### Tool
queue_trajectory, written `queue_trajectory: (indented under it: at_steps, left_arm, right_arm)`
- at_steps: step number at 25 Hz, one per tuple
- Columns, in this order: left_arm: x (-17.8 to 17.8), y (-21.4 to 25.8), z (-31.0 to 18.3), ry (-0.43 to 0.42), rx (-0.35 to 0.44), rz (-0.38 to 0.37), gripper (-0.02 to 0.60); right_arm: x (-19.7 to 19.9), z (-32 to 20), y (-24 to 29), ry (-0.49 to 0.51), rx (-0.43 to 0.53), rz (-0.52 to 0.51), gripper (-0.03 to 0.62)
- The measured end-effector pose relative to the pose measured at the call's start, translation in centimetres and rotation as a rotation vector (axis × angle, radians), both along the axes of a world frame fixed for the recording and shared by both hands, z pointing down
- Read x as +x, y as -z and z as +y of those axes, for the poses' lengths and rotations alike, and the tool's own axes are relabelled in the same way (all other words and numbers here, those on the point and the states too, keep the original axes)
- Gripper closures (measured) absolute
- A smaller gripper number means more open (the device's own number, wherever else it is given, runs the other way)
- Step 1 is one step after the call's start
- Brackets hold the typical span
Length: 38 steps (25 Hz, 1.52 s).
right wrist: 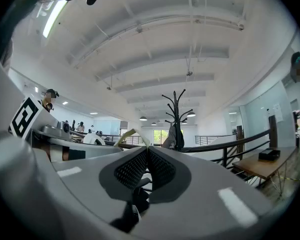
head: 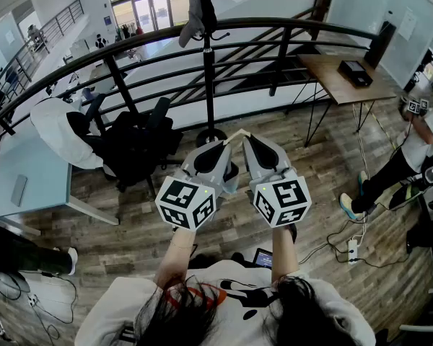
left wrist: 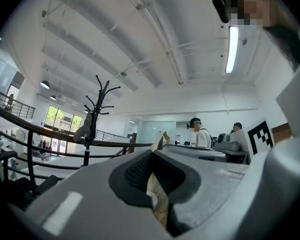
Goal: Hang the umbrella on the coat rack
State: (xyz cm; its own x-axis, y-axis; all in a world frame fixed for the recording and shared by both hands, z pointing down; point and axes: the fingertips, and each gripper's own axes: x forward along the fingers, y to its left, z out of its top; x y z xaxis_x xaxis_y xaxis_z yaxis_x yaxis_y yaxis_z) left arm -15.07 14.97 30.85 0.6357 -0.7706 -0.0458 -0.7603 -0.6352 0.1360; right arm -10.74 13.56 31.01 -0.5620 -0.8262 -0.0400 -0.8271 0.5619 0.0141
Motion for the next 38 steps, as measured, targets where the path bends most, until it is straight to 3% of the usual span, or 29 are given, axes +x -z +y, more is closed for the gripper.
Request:
queue_trajectory:
  at_steps: [15, 29, 38]
  left_arm:
    - [0.3, 0.0, -1.1, 0.000, -0.001, 0.002, 0.581]
    - [6.0, 0.3, -4.5, 0.027, 0.017, 0.035, 0.581]
    - [8.6, -0.8, -5.1, 0.027, -0.014, 0.027, 0.581]
  right_arm:
    - [-0.3, -0.9, -0.4, 0.049, 0.024, -0.008, 0.568]
    - [6.4, -4.9, -0.6, 0.058, 0.016, -0.052, 0.568]
    - [8.2, -6.5, -1.9, 0.087, -0.013, -0.080, 0.568]
